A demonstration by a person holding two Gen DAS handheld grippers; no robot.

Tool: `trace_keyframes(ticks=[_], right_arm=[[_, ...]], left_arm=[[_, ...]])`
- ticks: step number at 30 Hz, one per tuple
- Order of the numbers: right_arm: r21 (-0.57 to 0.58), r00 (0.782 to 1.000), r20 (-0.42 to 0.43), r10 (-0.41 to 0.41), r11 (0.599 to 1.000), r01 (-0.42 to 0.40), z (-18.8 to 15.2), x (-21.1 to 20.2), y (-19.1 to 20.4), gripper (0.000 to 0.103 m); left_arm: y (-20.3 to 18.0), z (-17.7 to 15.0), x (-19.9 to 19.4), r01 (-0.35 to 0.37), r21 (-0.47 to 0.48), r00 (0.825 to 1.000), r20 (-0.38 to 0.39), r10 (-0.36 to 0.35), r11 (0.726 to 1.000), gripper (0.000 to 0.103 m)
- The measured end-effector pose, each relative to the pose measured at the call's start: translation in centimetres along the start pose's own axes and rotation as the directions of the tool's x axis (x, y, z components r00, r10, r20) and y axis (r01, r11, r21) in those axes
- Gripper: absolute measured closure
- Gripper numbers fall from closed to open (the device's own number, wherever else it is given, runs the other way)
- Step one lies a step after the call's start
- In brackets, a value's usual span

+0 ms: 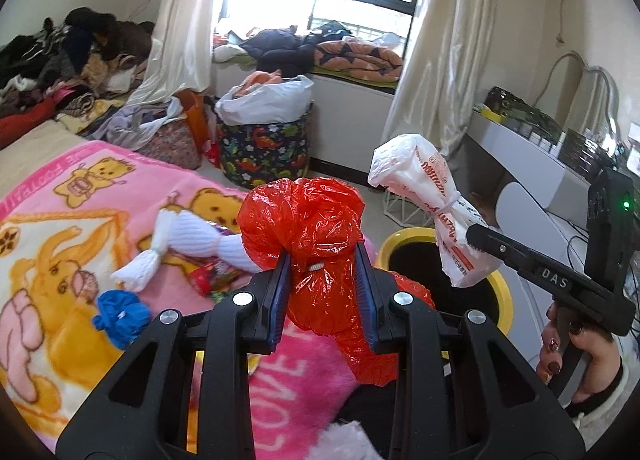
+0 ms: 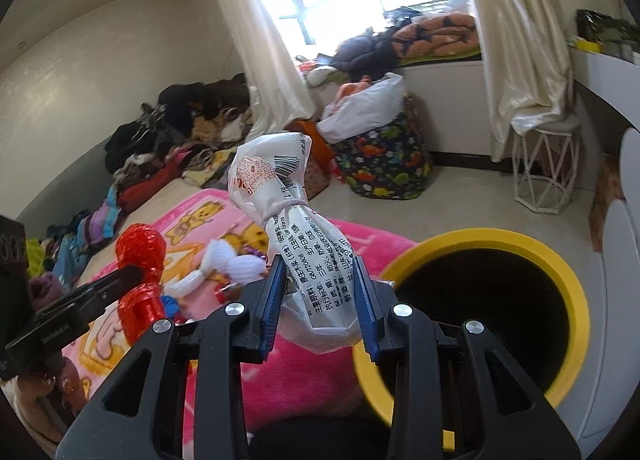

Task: Collect trash
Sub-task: 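Carry both bags over the yellow bin and open both tools to drop them, then move both tools back over the remaining trash on the blanket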

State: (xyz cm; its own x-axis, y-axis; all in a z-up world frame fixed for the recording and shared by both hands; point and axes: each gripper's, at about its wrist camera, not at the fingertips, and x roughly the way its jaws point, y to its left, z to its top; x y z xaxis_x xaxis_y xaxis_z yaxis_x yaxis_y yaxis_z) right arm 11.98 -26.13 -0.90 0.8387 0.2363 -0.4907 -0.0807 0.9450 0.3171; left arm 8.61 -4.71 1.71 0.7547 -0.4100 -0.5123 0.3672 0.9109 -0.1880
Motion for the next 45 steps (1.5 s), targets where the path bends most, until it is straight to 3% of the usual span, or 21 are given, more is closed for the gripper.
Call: trace_keyframes(ticks=[11, 27, 30, 31, 32, 33, 35, 39, 45], right_arm=[[0.1, 0.995, 0.007, -0.103, 0.99, 0.102, -0.1, -1.1, -4.8, 0.071], [0.263, 0.971, -0.078, -0.226, 0.935, 0.239, -1.5, -0.6, -11.6, 0.071], [0.297, 0.968, -0.102, -0.228, 0.922, 0.249, -2.0, -0.2, -12.7, 0.063], [0.327, 0.964, -0.111, -0.242, 0.907, 0.265, -2.4, -0.1, -13.4, 0.058], [0.344, 0.961, -0.116, -0.252, 0.897, 0.277, -2.7, -0.1, -13.8, 0.047], [0.351, 0.956, -0.127, -0.263, 0.89, 0.291, -3.0, 0.0, -14.3, 0.045], [0.342, 0.943, -0.147, -0.299, 0.879, 0.332, -3.2, 0.2, -14.6, 0.044], [0.318, 0.936, -0.138, -0.324, 0.881, 0.351, -3.6, 0.3, -14.3, 0.034], [0.243, 0.953, -0.096, -0.287, 0.922, 0.302, -3.3, 0.9, -11.6, 0.03]], left_arm=[[-3.9, 0.7, 2.7, 0.06, 0.068, 0.998, -0.018, -0.059, 0.996, 0.08], [-9.5, -0.1, 9.7, 0.114, 0.174, 0.989, -0.115, -0.095, 0.978, 0.08], [-9.9, -0.2, 11.5, 0.135, 0.169, 0.983, -0.145, -0.111, 0.976, 0.078], [-10.2, -0.3, 12.2, 0.146, 0.165, 0.981, -0.152, -0.121, 0.975, 0.074], [-10.3, -0.3, 13.0, 0.154, 0.159, 0.979, -0.161, -0.128, 0.975, 0.052], [-10.2, -0.4, 13.5, 0.157, 0.146, 0.976, -0.173, -0.132, 0.977, 0.026], [-9.7, -0.6, 14.2, 0.168, 0.098, 0.971, -0.189, -0.147, 0.981, 0.013], [-9.0, -1.4, 13.2, 0.163, 0.086, 0.975, -0.165, -0.147, 0.983, 0.011], [-7.2, -2.0, 10.7, 0.128, 0.086, 0.986, -0.116, -0.118, 0.988, 0.011]])
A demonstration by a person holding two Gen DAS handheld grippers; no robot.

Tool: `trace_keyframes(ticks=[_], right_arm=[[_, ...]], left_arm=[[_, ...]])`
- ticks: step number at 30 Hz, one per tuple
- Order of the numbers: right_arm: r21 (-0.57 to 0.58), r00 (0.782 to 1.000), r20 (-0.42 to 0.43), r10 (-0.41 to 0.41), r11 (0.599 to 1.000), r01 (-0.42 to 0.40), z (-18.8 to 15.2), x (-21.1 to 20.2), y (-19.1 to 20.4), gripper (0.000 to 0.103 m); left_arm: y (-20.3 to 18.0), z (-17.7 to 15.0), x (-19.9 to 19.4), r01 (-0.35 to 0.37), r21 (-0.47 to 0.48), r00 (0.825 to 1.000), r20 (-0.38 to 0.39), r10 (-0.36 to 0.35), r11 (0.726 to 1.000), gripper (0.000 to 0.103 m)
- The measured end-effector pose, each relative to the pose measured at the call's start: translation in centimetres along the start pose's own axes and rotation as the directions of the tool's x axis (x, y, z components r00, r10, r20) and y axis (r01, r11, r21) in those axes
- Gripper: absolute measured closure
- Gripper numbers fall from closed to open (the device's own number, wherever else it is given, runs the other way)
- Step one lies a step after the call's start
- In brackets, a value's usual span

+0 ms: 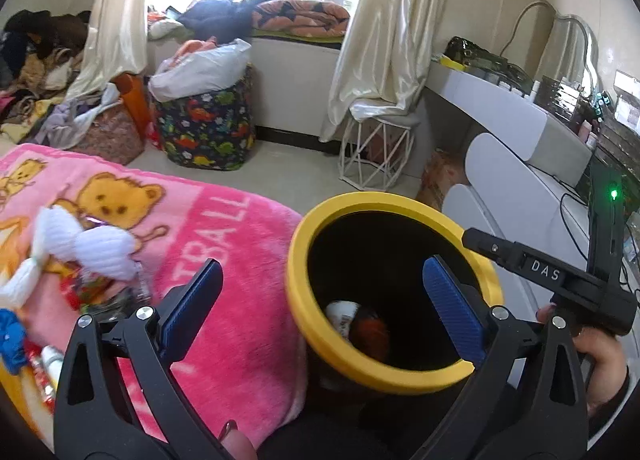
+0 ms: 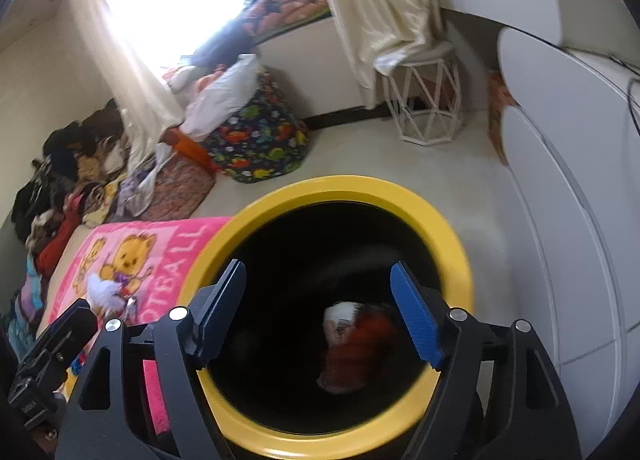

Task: Collect trash
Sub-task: 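Move both tools back over the remaining trash on the blanket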

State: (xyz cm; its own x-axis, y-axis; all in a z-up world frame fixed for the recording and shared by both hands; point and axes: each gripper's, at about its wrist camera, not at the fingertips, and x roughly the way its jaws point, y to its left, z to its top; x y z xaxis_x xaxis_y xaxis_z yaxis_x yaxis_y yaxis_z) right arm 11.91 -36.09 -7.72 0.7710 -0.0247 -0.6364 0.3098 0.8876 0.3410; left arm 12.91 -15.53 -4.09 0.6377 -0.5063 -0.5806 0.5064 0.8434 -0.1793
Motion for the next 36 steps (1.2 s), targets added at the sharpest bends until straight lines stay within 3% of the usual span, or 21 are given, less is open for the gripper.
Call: trace_keyframes(ticks=[16, 36], right_arm=[[-0.182, 0.99, 0.038, 0.137, 0.975, -0.128, -0.7, -1.6, 7.5, 0.023], [-0.368, 0.963, -0.054, 0.264, 0.891, -0.265, -3.3, -0.7, 16.7, 0.022]], left_arm=[[5.0, -0.8, -5.7, -0.118, -0.051, 0.988, 0.098, 0.123, 0.992, 0.011], [14.1, -1.3, -10.5, -0.267, -0.178, 0.946, 0.141, 0.293, 0.947, 0.011]])
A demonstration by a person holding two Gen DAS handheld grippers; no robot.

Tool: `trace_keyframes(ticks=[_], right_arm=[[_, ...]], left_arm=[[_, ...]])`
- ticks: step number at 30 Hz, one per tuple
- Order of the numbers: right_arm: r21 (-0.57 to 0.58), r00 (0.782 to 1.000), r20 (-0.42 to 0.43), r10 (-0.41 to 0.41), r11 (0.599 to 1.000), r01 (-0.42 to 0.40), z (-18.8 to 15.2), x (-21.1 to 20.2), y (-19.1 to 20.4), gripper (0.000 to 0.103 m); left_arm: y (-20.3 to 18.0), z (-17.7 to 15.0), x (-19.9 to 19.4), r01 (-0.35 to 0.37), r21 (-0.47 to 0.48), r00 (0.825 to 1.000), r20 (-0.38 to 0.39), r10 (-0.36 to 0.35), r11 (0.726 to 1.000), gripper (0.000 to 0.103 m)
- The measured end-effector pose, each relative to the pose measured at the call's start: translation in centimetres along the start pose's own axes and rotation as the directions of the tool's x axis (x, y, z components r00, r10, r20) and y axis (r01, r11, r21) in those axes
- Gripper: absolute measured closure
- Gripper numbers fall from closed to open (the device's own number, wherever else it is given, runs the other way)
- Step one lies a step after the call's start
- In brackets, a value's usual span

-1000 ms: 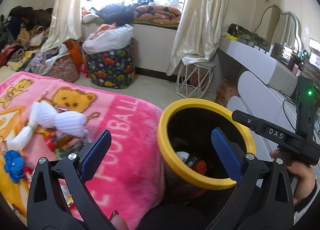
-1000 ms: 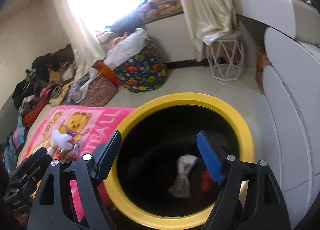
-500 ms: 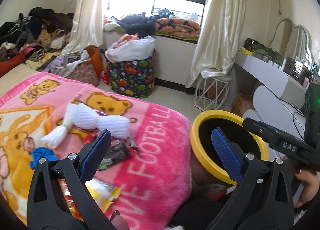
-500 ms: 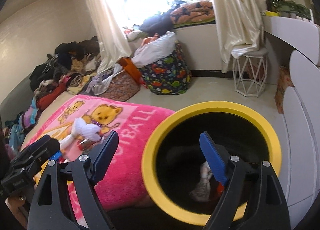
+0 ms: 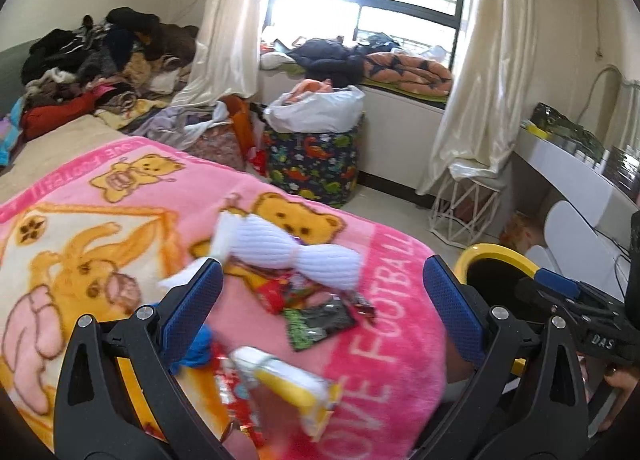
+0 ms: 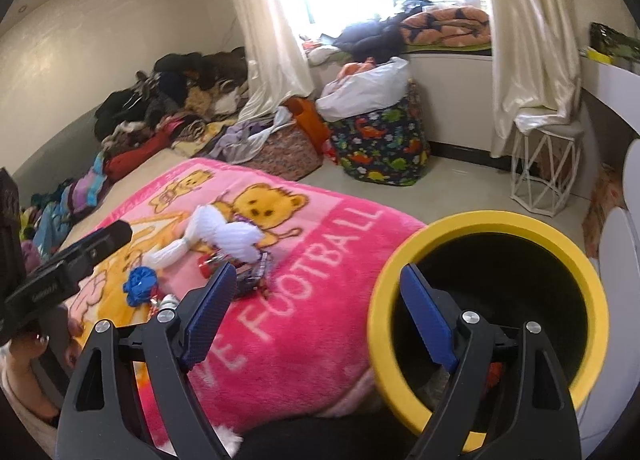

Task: Collect trash
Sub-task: 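Move both tools back over the remaining trash on the blanket, then grasp a white foam net with the left tool while the right tool grasps another foam net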

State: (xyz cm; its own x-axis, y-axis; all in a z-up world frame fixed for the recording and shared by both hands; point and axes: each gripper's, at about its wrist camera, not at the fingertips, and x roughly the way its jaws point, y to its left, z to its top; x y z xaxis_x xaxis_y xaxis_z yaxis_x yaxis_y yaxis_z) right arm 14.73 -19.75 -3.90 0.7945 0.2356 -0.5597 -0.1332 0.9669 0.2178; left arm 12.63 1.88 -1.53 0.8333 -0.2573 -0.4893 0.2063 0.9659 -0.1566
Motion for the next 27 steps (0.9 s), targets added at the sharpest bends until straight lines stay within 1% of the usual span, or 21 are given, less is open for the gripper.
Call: trace_keyframes(ticks=[8, 11, 16, 20, 23, 25, 27], right_arm=[[-0.096, 0.998, -0.049, 0.046, 0.994, -0.051, 0.8, 2.8, 3.2, 0.022], [-0.133, 0.996, -0.068, 0.058, 0.989, -0.067, 1.3, 4.2, 4.3, 0.022], [-0.21, 0.992, -0.103, 0.076, 0.973, -0.096, 2.1, 6.9, 6.4, 0.022], [-0.23, 0.986, -0.14, 0.095, 0.965, -0.126, 2.6, 9.3, 7.3, 0.022], [-0.249, 0.982, -0.17, 0.085, 0.96, -0.126, 2.8, 11.1, 7.8, 0.022], [-0.264, 0.98, -0.186, 0.073, 0.957, -0.121, 2.9, 12.4, 8.1, 0.022], [-0.271, 0.977, -0.202, 0.062, 0.955, -0.117, 2.9, 13.6, 8.2, 0.022]], left_arm=[[4.7, 0.2, 0.4, -0.071, -0.042, 0.997, -0.02, 0.07, 0.997, 0.011], [6.2, 0.2, 1.1, -0.095, -0.045, 0.994, -0.054, 0.092, 0.994, 0.011], [8.8, 0.0, 2.6, -0.111, -0.058, 0.988, -0.113, 0.104, 0.992, 0.011], [10.1, -0.2, 3.9, -0.125, -0.038, 0.98, -0.163, 0.117, 0.991, 0.011], [11.1, -0.5, 5.3, -0.117, -0.05, 0.973, -0.207, 0.104, 0.992, 0.011], [11.4, -0.5, 6.1, -0.116, -0.057, 0.967, -0.233, 0.1, 0.992, 0.014], [11.5, -0.6, 7.1, -0.115, -0.039, 0.96, -0.262, 0.101, 0.993, 0.019]])
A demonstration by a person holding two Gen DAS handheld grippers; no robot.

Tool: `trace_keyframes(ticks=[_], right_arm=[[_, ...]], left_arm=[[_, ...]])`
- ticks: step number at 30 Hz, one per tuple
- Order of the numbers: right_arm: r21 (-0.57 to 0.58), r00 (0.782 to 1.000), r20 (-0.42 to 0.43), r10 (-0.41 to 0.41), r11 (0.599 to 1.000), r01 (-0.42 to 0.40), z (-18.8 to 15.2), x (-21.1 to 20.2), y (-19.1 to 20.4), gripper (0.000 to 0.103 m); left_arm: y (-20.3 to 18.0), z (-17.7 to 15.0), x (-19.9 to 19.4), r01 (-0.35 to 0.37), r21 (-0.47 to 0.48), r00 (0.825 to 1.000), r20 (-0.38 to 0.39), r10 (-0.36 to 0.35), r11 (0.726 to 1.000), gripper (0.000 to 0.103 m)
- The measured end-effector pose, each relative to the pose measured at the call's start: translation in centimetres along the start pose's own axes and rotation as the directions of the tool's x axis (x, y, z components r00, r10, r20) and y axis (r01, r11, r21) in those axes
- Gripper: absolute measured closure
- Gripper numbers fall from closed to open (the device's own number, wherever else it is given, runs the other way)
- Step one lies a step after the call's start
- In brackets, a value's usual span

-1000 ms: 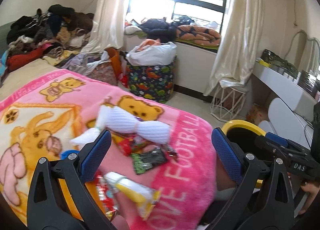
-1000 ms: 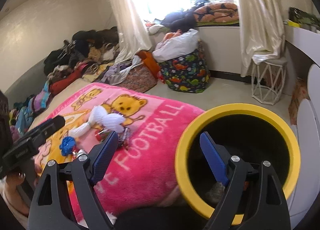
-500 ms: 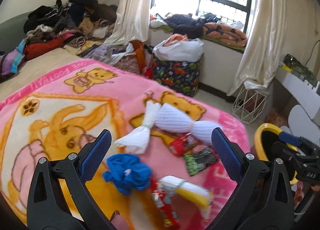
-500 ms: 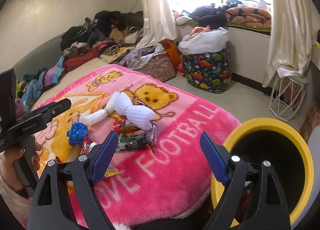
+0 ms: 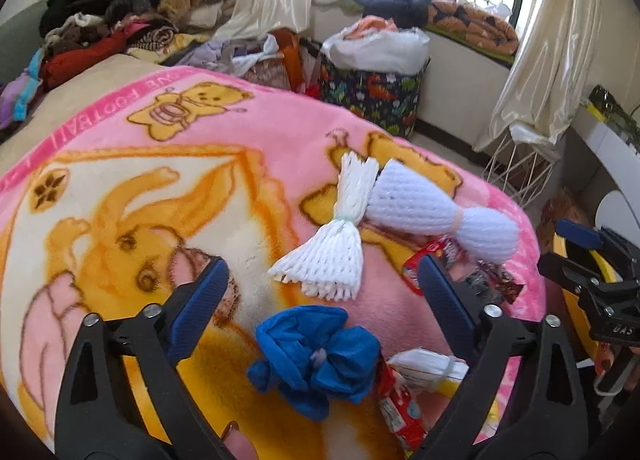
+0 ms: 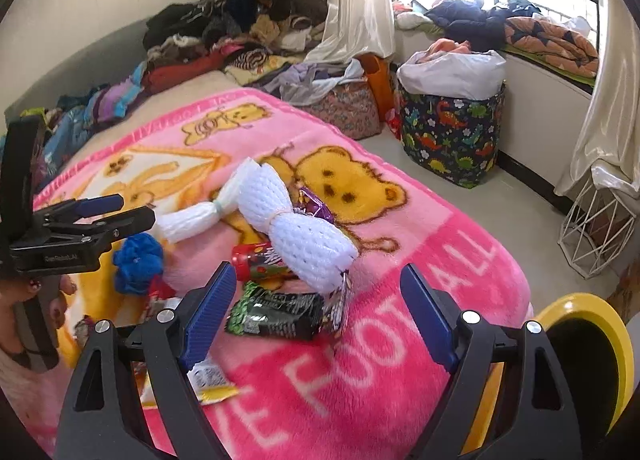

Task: Collect trash
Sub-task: 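Grasp a white foam net with the left tool while the right tool grasps another foam net, then carry both white foam nets over the yellow bin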

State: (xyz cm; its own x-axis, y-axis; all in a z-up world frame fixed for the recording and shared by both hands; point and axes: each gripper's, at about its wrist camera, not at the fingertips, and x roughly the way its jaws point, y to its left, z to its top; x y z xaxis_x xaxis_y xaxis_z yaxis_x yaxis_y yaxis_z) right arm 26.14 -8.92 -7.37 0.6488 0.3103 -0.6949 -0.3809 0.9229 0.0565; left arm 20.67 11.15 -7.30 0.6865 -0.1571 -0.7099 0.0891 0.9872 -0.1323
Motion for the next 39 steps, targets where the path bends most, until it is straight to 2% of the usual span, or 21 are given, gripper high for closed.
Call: trace_keyframes(ticks=[4, 5, 8, 10, 11, 12, 13, 14, 15, 20, 29, 39], right_arm=[[-0.006, 0.999, -0.032, -0.016, 1.0, 0.015, 0.5, 2.0, -0.1, 0.022], [-0.008, 0.999, -0.038, -0.015, 1.0, 0.015, 0.7, 2.4, -0.1, 0.022], [-0.028, 0.997, -0.069, -0.021, 0.999, 0.019, 1.0, 3.9, 0.0, 0.026], [-0.042, 0.995, -0.092, -0.026, 0.999, 0.022, 1.1, 4.7, 0.2, 0.037], [-0.049, 0.993, -0.113, -0.025, 0.999, 0.02, 1.1, 5.1, 0.3, 0.057], [-0.048, 0.991, -0.13, -0.017, 0.999, 0.011, 1.1, 5.4, 0.2, 0.068], [-0.033, 0.991, -0.132, -0.001, 0.999, -0.003, 1.0, 5.5, 0.1, 0.071], [-0.018, 0.992, -0.122, 0.014, 1.0, -0.016, 1.0, 5.2, -0.1, 0.078], [-0.005, 0.994, -0.108, 0.026, 1.0, -0.027, 0.8, 4.8, -0.2, 0.08], [0.051, 0.998, -0.037, 0.054, 0.997, -0.052, 0.2, 2.4, -1.1, 0.082], [0.129, 0.997, 0.072, 0.035, 0.991, -0.044, -0.7, -2.5, -2.0, 0.082], [0.195, 0.993, 0.119, 0.008, 0.98, -0.031, -3.2, -6.8, -2.8, 0.082]], left_arm=[[-0.2, 0.4, 1.6, 0.007, 0.025, 0.999, -0.037, -0.006, 1.0, 0.026], [-0.2, 0.5, 2.1, 0.001, 0.029, 0.999, -0.049, 0.001, 1.0, 0.03], [-0.1, 0.6, 3.3, -0.011, 0.032, 0.996, -0.085, 0.014, 0.999, 0.036], [-0.1, 0.7, 3.9, -0.013, 0.034, 0.995, -0.101, 0.016, 0.999, 0.039], [0.0, 0.7, 4.2, -0.015, 0.034, 0.994, -0.109, 0.018, 0.999, 0.042], [0.0, 0.7, 4.4, -0.017, 0.031, 0.993, -0.118, 0.021, 0.999, 0.046], [0.1, 0.7, 4.6, -0.018, 0.024, 0.992, -0.124, 0.021, 1.0, 0.049], [0.1, 0.7, 4.8, -0.016, 0.02, 0.991, -0.134, 0.019, 1.0, 0.058], [0.0, 0.6, 4.9, -0.019, 0.023, 0.99, -0.14, 0.022, 1.0, 0.067], [-0.4, 0.4, 4.5, -0.014, 0.034, 0.992, -0.124, 0.018, 0.999, 0.09], [-1.4, 1.1, 0.2, 0.037, -0.018, 0.999, 0.008, -0.037, 0.999, 0.091], [-3.3, 0.9, -4.8, 0.11, -0.033, 0.987, 0.12, -0.105, 0.993, 0.092]])
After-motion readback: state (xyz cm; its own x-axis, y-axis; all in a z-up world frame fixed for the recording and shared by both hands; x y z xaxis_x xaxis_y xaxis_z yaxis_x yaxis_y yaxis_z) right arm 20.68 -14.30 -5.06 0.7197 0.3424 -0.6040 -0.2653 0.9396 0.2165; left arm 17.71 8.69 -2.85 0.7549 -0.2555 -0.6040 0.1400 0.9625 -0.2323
